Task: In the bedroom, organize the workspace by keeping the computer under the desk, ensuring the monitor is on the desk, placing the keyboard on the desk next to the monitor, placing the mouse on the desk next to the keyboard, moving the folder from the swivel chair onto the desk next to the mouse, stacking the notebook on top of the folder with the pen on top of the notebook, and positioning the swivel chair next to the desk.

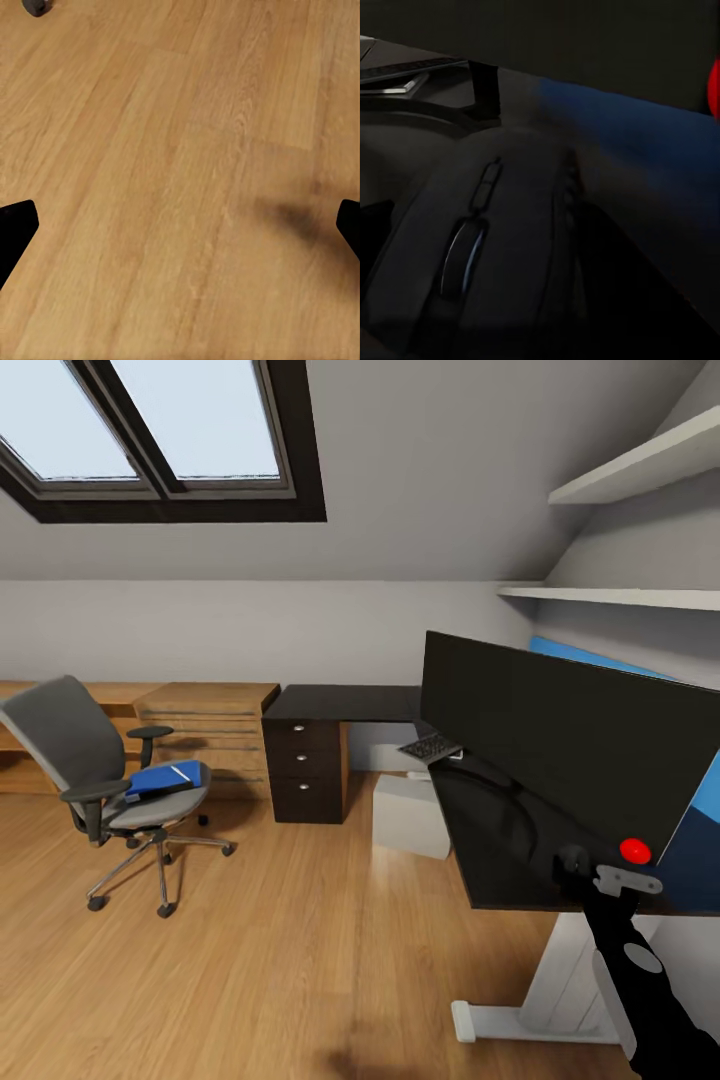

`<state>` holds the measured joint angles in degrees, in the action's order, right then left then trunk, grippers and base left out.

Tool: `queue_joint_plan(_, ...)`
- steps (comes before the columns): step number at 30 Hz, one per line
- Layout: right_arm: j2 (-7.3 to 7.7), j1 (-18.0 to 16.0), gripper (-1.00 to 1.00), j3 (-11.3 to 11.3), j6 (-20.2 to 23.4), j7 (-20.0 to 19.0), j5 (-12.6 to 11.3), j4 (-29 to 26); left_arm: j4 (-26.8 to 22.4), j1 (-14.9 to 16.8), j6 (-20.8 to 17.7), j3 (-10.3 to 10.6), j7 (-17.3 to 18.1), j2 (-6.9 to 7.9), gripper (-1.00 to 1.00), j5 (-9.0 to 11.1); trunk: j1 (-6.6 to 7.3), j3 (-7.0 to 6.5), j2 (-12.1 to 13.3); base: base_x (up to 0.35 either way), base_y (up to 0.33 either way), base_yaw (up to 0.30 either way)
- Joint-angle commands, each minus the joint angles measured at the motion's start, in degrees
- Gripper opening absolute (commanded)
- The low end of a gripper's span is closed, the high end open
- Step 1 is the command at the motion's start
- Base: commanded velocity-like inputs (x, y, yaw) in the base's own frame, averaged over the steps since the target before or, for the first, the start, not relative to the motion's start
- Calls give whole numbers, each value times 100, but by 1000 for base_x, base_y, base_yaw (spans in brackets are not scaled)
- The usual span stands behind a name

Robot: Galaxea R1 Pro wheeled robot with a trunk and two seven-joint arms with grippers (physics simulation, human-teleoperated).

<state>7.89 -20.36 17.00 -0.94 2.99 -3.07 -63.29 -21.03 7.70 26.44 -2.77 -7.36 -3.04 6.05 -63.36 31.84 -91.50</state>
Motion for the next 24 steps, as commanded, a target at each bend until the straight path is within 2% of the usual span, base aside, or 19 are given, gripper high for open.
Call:
queue_joint_plan(1,2,-3,-100,-9,-11,17,-53,4,3,3,19,-14,15,-3,100,30,0,6,-3,0,0,0)
queue_joint_plan(7,-41,-3,-100,-29,-13,14,-73,77,3,3,19,-15,15,-3,100,29,0,6,-3,0,0,13)
queue_joint_plan(11,-343,-3,-100,-31,-27,39,-52,67,3,3,19,-16,15,-3,100,28,0,7,-3,0,0,180)
queue_joint_plan(14,-436,-3,-100,-30,-29,43,-47,64,3,3,19,-16,15,-3,100,29,0,13,-3,0,0,242)
queue_joint_plan(24,-485,-3,-100,-30,-30,35,-45,71,3,3,19,-18,15,-3,100,30,0,37,-3,0,0,263)
